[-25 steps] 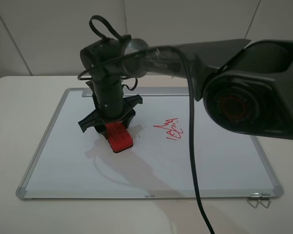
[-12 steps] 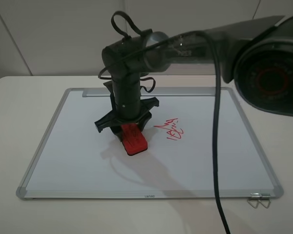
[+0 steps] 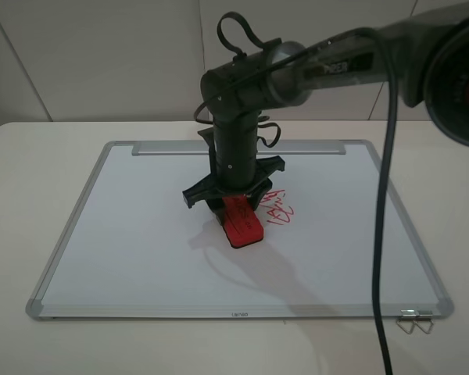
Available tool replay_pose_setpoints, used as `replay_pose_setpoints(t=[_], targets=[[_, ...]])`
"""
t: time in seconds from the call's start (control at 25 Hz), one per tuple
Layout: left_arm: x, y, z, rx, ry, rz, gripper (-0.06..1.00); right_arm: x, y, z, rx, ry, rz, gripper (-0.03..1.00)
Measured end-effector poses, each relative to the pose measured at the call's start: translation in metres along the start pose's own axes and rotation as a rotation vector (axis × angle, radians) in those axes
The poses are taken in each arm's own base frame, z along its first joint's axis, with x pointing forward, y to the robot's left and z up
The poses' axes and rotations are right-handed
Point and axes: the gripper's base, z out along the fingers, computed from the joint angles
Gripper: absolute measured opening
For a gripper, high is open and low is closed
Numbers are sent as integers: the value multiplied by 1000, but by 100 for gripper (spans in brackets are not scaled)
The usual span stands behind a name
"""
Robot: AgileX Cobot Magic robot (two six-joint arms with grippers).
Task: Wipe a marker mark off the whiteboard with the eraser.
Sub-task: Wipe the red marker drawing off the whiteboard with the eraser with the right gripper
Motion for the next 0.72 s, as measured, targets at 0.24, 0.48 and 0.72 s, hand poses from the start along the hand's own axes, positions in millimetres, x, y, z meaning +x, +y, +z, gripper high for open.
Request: replay_pose_setpoints(t=[0.24, 0.48, 0.72], targets=[[0, 0, 0, 0, 0, 0, 77, 1, 10, -2, 25, -12, -33, 49], [0, 0, 0, 0, 0, 0, 77, 0, 30, -9, 89, -31, -114, 49], [0, 0, 0, 0, 0, 0, 77, 3, 75, -20, 45, -60, -179, 49]])
